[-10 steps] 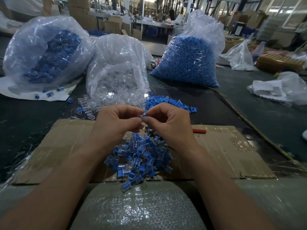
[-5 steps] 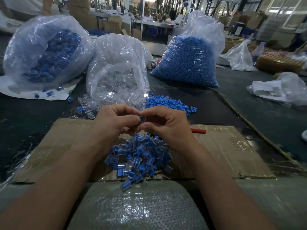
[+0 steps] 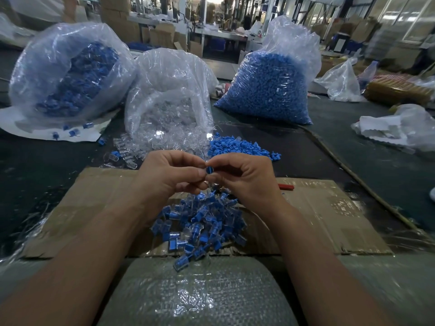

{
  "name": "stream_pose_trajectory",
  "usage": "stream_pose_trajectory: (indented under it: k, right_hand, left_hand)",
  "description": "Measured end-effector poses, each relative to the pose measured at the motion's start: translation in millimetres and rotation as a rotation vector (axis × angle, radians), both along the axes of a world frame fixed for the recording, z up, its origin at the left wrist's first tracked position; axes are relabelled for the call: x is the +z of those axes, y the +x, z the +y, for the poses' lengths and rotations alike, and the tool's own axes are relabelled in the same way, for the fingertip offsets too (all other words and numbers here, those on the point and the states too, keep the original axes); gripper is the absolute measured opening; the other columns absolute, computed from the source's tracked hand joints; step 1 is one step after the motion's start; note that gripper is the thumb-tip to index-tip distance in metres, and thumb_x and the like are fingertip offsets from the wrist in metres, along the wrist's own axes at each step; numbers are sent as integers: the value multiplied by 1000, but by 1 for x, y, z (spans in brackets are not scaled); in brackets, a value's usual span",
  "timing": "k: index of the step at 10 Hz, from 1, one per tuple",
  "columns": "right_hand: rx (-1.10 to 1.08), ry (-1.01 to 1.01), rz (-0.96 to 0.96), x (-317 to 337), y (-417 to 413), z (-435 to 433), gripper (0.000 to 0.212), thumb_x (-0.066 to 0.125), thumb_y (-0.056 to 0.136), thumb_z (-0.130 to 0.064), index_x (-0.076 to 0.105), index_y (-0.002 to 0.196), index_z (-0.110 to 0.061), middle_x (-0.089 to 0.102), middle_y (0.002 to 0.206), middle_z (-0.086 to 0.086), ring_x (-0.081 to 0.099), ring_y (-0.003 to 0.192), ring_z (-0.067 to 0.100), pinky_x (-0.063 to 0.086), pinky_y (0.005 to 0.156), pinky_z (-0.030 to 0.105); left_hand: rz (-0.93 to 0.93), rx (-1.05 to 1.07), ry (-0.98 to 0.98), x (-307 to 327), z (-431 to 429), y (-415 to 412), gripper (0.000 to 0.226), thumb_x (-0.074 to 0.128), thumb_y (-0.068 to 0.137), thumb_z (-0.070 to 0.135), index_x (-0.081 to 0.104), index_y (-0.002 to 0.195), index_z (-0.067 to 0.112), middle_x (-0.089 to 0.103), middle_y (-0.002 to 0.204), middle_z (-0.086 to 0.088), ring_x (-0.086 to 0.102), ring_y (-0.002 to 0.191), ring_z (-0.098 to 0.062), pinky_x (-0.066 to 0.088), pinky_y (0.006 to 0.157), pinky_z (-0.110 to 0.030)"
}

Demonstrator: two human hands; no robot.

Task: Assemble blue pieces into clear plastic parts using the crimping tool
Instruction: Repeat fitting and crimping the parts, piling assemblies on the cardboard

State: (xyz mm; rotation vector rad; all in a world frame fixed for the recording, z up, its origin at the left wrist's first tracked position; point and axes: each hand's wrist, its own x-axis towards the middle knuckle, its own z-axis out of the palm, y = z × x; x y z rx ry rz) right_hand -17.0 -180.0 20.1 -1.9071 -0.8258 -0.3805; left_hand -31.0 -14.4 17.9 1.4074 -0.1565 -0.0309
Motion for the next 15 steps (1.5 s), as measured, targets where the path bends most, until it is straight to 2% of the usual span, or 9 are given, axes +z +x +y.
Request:
stream_pose_trajectory:
  k: [2,6,7,8,9,11,12,13,15]
  right_hand:
    - [-23,-27,-28,0,-1,-1,24,72,72,2,70,95,-3,64,82,-7,62,76,2,50,70,11]
    - [-37,-89,-83,2,-4,2,24,74,70,-2,70,94,-1,65,83,-2,63,80,10,53,72,18]
    - [-83,-105,30,5,-3,-2,29,76,71,-13,69,98,-7,63,81,-13,62,79,0,51,75,13]
    - [-286,-145,141,9,6,-20,26,73,74,-28,69,98,-18,61,81,-21,61,80,-4,49,78,16]
    - [-420,-257,303,13,14,-46,30,74,74,-30,67,102,-21,61,83,-20,57,80,-6,43,70,10]
    - [-338,-618,681,10,18,-66,48,79,68,-33,55,110,-35,53,98,-17,50,91,3,36,70,23]
    - [-332,-751,695,7,17,-60,73,83,61,-36,47,125,-35,45,111,-14,43,100,8,35,80,29]
    - [-362,-790,628,8,16,-55,75,83,60,-37,48,127,-31,42,107,-13,43,99,10,37,80,31]
    - [-459,-900,498,10,15,-42,26,68,71,-30,59,95,-26,53,88,-6,50,79,11,50,73,36]
  left_hand:
    - [4,6,-7,1,-1,-1,9,70,53,5,70,60,10,67,59,-10,65,50,-17,50,45,-18]
    - [13,-7,33,-1,-1,-2,8,67,56,7,67,64,9,66,58,-8,63,49,-15,50,46,-19]
    - [4,3,61,-2,0,-1,8,65,66,3,62,72,6,66,58,-5,62,51,-12,50,48,-18]
    - [-13,73,64,-3,1,1,11,59,78,-5,60,74,6,65,56,-1,62,51,-9,49,48,-17]
    - [-25,102,58,-3,3,3,13,57,81,-7,60,76,5,64,55,1,62,52,-8,50,49,-17]
    - [-36,100,69,-6,5,5,14,57,81,-6,60,76,6,65,56,1,63,53,-9,51,49,-17]
    - [-43,99,80,-7,5,5,14,57,81,-6,60,77,7,65,56,1,63,53,-9,51,50,-18]
    - [-49,114,93,-8,4,5,15,57,81,-6,60,76,8,66,57,1,63,53,-9,50,50,-17]
    - [-53,113,112,-8,4,7,14,57,81,-5,60,77,7,67,57,1,63,54,-8,51,50,-17]
